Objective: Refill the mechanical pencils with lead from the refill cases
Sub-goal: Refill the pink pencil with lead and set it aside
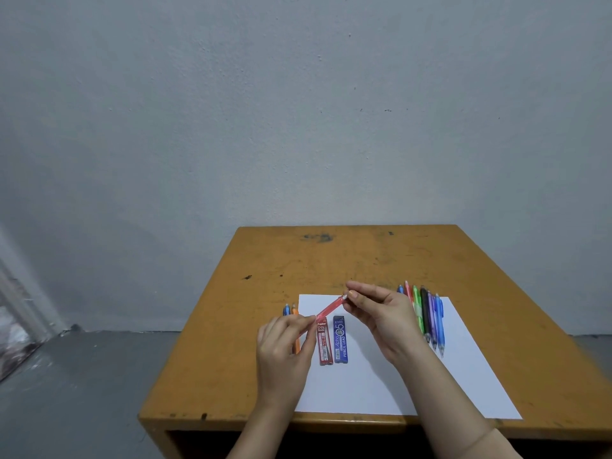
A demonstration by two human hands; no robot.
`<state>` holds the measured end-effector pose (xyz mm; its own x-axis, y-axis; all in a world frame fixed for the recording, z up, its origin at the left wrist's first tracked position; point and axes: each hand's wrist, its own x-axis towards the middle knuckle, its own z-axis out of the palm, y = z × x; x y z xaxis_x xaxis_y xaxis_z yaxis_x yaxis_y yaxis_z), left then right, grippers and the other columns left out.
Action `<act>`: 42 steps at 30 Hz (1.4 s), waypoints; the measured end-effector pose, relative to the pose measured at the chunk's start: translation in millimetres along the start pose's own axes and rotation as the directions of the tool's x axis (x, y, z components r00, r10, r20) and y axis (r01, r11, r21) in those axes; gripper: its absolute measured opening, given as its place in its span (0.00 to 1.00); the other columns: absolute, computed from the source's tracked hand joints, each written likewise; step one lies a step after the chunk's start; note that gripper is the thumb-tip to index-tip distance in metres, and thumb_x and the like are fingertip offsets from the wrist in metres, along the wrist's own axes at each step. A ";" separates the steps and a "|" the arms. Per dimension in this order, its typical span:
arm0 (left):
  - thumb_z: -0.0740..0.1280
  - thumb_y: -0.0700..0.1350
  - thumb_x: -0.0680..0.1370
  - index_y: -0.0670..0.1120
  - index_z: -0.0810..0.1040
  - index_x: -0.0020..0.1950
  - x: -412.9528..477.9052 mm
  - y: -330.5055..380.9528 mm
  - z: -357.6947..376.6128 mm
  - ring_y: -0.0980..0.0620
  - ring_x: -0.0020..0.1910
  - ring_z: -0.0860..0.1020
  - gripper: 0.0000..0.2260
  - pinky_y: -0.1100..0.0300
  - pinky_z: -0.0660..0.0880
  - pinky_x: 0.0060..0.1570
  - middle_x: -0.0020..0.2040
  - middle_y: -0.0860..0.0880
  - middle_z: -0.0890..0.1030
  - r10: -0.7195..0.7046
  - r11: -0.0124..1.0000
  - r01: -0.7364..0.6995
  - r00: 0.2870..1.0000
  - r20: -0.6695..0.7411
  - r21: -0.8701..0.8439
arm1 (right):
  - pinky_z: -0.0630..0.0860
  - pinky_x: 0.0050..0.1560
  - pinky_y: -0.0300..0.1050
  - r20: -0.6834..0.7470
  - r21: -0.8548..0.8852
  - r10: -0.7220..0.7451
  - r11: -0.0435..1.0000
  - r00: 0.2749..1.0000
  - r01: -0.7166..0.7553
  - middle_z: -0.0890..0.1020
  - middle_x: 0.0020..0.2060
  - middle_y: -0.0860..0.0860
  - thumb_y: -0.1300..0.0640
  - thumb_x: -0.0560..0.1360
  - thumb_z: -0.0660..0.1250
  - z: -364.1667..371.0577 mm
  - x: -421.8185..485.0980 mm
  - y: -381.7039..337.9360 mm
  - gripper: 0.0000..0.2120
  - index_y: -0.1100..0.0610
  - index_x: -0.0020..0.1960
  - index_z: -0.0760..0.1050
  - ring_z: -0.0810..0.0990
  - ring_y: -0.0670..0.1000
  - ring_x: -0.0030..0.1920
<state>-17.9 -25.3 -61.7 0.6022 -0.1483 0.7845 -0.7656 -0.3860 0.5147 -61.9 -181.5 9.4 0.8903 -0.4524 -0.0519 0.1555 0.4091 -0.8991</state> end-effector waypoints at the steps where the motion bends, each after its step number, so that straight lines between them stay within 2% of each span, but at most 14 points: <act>1: 0.66 0.52 0.75 0.45 0.84 0.47 0.2 0.2 0.0 0.60 0.45 0.76 0.12 0.66 0.67 0.48 0.43 0.55 0.81 -0.002 1.000 0.002 1.000 0.004 0.003 | 0.82 0.43 0.40 0.000 0.001 -0.005 1.000 1.000 0.005 0.84 0.36 0.56 0.73 0.72 0.66 0.2 -0.1 0.4 0.08 0.65 0.45 0.81 0.82 0.52 0.38; 9: 0.67 0.51 0.75 0.46 0.83 0.47 0.7 -0.4 1.6 0.61 0.45 0.75 0.10 0.61 0.70 0.46 0.43 0.55 0.81 0.007 1.000 -0.007 1.000 -0.003 0.005 | 0.82 0.45 0.41 -0.009 -0.016 -0.028 0.999 1.000 0.028 0.84 0.37 0.56 0.72 0.72 0.67 1.7 -3.1 1.5 0.08 0.63 0.45 0.82 0.83 0.52 0.40; 13: 0.67 0.50 0.75 0.45 0.83 0.47 0.3 -1.0 1.1 0.59 0.45 0.76 0.10 0.62 0.69 0.47 0.43 0.55 0.81 0.014 1.000 -0.014 1.000 0.000 0.006 | 0.81 0.44 0.40 -0.014 -0.033 -0.040 0.999 0.999 0.040 0.85 0.38 0.56 0.71 0.72 0.67 1.8 -2.8 2.7 0.07 0.64 0.47 0.82 0.83 0.52 0.41; 17: 0.67 0.50 0.75 0.45 0.83 0.47 -0.1 -1.8 0.7 0.58 0.45 0.76 0.10 0.62 0.69 0.47 0.43 0.55 0.81 0.019 1.000 -0.019 1.000 0.005 0.012 | 0.81 0.45 0.40 -0.016 -0.041 -0.049 0.998 0.999 0.048 0.85 0.38 0.57 0.70 0.72 0.68 2.2 -3.8 4.2 0.08 0.61 0.45 0.82 0.83 0.53 0.42; 31: 0.65 0.52 0.76 0.44 0.84 0.47 -0.2 -0.4 -0.6 0.57 0.44 0.77 0.14 0.66 0.67 0.48 0.43 0.53 0.81 0.030 0.999 -0.030 1.000 -0.002 0.011 | 0.81 0.45 0.40 -0.004 -0.067 -0.047 0.997 0.999 0.047 0.84 0.42 0.60 0.70 0.71 0.68 3.4 -4.2 6.9 0.07 0.62 0.46 0.82 0.83 0.54 0.44; 42: 0.68 0.49 0.74 0.44 0.83 0.47 -1.0 0.7 -1.1 0.58 0.45 0.75 0.09 0.62 0.70 0.46 0.44 0.53 0.81 0.050 0.999 -0.050 0.998 -0.024 0.013 | 0.80 0.45 0.40 0.008 -0.002 -0.044 0.999 0.999 0.045 0.84 0.42 0.58 0.70 0.71 0.68 6.4 -5.6 12.6 0.08 0.60 0.45 0.83 0.83 0.53 0.44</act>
<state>-19.3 -24.4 -61.7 0.5575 -0.1457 0.8173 -0.7916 -0.3900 0.4704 -62.2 -168.7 1.1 0.8860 -0.4636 -0.0083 0.1940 0.3869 -0.9015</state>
